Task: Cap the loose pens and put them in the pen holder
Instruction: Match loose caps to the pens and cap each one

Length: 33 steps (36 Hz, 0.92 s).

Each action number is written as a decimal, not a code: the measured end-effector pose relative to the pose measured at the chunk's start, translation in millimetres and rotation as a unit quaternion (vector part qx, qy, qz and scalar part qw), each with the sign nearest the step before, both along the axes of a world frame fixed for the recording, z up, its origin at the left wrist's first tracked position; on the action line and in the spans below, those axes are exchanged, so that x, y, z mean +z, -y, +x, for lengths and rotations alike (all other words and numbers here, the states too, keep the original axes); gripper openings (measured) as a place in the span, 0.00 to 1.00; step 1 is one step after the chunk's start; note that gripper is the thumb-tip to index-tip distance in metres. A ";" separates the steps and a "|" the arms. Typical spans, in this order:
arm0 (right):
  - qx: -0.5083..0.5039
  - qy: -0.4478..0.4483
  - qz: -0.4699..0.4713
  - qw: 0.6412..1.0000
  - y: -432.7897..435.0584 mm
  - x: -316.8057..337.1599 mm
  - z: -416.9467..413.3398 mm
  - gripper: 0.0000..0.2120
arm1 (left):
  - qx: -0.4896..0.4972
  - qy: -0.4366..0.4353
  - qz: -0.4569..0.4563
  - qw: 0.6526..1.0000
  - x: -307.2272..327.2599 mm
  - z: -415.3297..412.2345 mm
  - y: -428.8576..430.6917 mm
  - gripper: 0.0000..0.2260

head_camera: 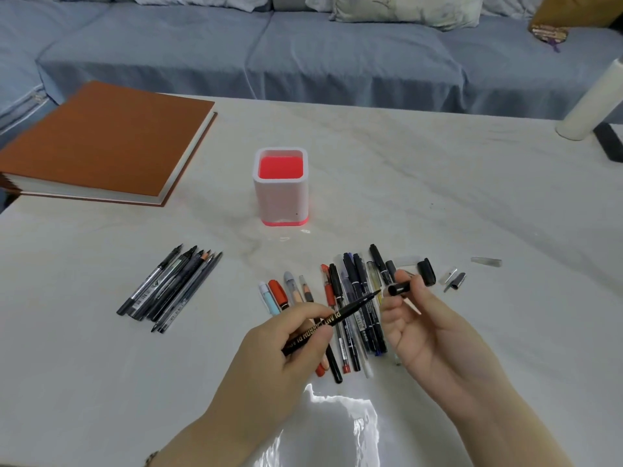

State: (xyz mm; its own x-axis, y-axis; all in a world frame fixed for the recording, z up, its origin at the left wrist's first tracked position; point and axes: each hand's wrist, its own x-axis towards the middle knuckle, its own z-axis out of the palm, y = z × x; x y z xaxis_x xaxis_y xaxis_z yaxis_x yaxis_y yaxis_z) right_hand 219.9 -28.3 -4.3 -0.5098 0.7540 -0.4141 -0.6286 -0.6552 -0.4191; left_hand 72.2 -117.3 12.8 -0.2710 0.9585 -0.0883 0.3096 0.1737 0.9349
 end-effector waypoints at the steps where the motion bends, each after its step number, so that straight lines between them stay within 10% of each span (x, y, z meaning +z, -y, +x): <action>1: 0.001 -0.008 -0.014 1.000 0.8 0.0 -0.9 0.25 | -0.004 -0.001 0.002 1.000 0.5 0.3 0.4 0.10; 21: 0.007 0.101 0.052 0.993 11.4 2.8 -2.5 0.27 | -0.014 -0.016 0.002 1.000 -2.1 -1.6 7.4 0.13; 33: 0.034 0.295 0.165 0.941 22.2 5.5 -5.3 0.10 | -0.027 -0.011 -0.008 1.000 -4.7 -2.8 4.3 0.08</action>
